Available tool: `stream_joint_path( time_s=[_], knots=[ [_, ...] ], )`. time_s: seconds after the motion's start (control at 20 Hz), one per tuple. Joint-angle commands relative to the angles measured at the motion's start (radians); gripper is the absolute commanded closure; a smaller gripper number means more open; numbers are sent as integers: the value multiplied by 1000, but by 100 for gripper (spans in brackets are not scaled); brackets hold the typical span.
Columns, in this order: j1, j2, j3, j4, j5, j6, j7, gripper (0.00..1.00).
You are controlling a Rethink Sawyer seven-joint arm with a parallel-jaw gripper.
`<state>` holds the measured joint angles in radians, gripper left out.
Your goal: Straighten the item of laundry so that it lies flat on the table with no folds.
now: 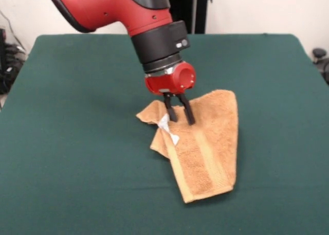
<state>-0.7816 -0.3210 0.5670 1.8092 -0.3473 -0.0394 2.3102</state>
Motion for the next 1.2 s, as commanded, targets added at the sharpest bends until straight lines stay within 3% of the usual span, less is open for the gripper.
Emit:
stream_joint_path(
  time_s=[0.05,0.85,1.2],
  knots=[
    [75,221,123,107,54,205,43,0],
    [68,226,135,136,97,196,61,0],
    [246,-36,-40,133,51,176,42,0]
  ],
)
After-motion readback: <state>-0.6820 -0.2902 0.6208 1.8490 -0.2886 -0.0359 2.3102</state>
